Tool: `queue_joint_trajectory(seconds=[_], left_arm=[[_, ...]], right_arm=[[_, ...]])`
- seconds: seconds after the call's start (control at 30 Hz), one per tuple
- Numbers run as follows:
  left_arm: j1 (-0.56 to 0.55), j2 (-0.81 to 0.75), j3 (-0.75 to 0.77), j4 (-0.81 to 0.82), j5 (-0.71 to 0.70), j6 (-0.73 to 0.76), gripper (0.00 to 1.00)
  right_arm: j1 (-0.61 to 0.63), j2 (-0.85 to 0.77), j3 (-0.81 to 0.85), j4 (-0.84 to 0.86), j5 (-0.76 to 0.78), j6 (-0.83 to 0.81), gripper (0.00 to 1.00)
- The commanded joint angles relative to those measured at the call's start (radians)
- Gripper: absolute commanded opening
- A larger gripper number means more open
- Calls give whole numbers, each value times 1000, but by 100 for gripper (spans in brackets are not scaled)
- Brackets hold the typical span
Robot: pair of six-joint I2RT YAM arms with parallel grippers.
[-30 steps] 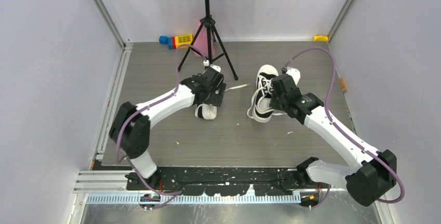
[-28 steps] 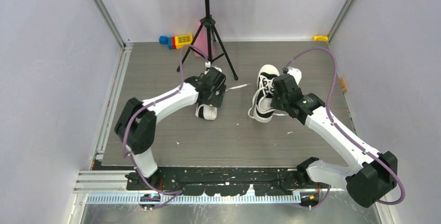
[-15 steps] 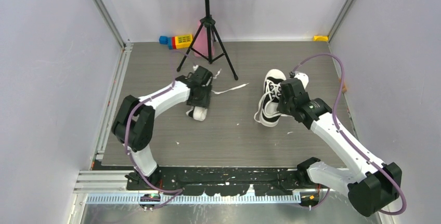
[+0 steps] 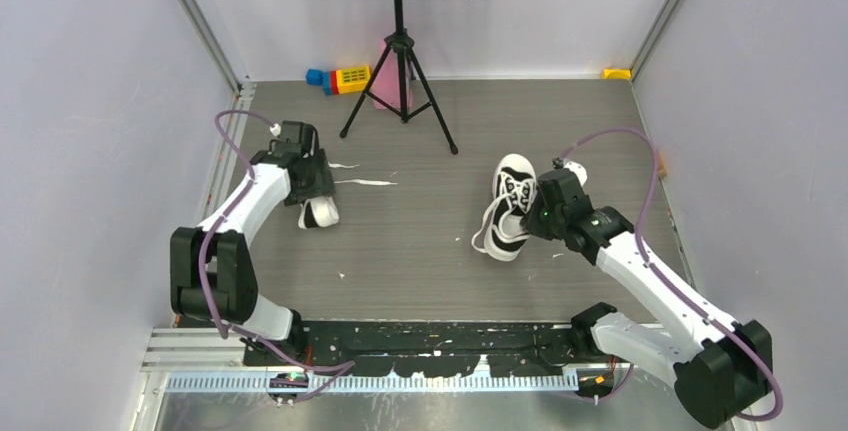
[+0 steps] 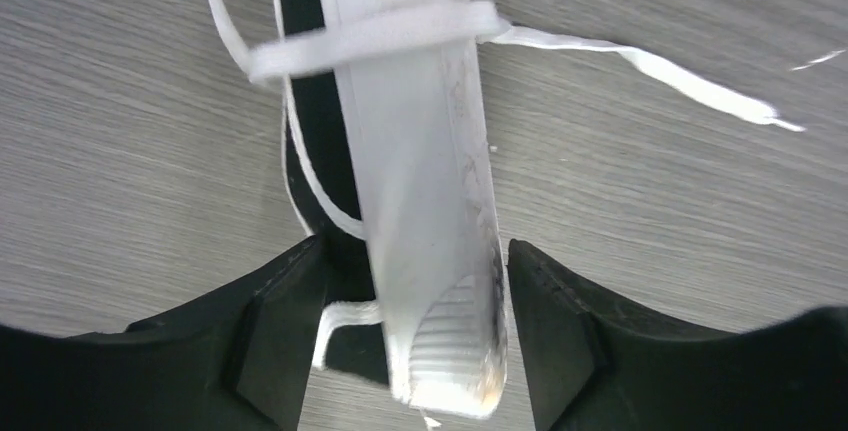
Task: Tie the shoes
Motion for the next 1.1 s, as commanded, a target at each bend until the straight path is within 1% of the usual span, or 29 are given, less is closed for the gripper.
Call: queue_joint_trajectory(seconds=[0.0, 0.03, 0.13, 0.17, 0.27, 0.3, 0.37, 0.43, 0.47, 0.5, 0.57, 0.6, 0.67, 0.77, 0.83, 0.93, 1.07], left_arm=[[-9, -57, 28, 23, 75, -14, 74], [-8, -63, 31, 15, 83, -18, 80], [-14, -88, 38, -11, 103, -24, 98], [-21, -100, 40, -19, 110, -19, 99], [-63, -132, 54, -61, 126, 5, 100], [-82, -144, 58, -75, 133, 10, 100], [-139, -178, 55, -90, 174, 11, 100], [-211, -214, 40, -84, 204, 0, 100], [-252, -231, 30, -72, 216, -8, 100], [-296, -241, 20, -55, 235, -17, 100], [-370, -245, -1, -9, 284, -32, 98], [-401, -243, -15, 18, 304, -45, 97], [-445, -230, -57, 102, 350, -56, 94], [-511, -199, -110, 179, 371, -78, 91], [-544, -183, -133, 230, 379, -93, 90], [-560, -206, -191, 353, 425, -153, 89], [-559, -272, -257, 493, 458, -231, 88]], right_arm=[[70, 61, -33, 257, -42, 180, 0], [105, 90, -29, 278, -13, 201, 0], [232, 180, 16, 292, 147, 255, 0], [265, 210, 32, 294, 189, 271, 1], [321, 304, 62, 317, 244, 329, 2], [332, 335, 73, 317, 248, 350, 4], [355, 390, 82, 346, 236, 367, 13], [375, 419, 79, 381, 210, 370, 20], [379, 430, 80, 393, 195, 363, 21], [379, 435, 81, 401, 182, 344, 20], [379, 432, 89, 378, 195, 292, 2], [376, 422, 93, 356, 215, 264, 0], [360, 388, 105, 324, 210, 184, 0], [341, 288, 134, 260, 224, 81, 0], [322, 225, 145, 222, 224, 56, 0], [270, 141, 145, 216, 142, 20, 0], [218, 70, 166, 184, 103, 2, 0]])
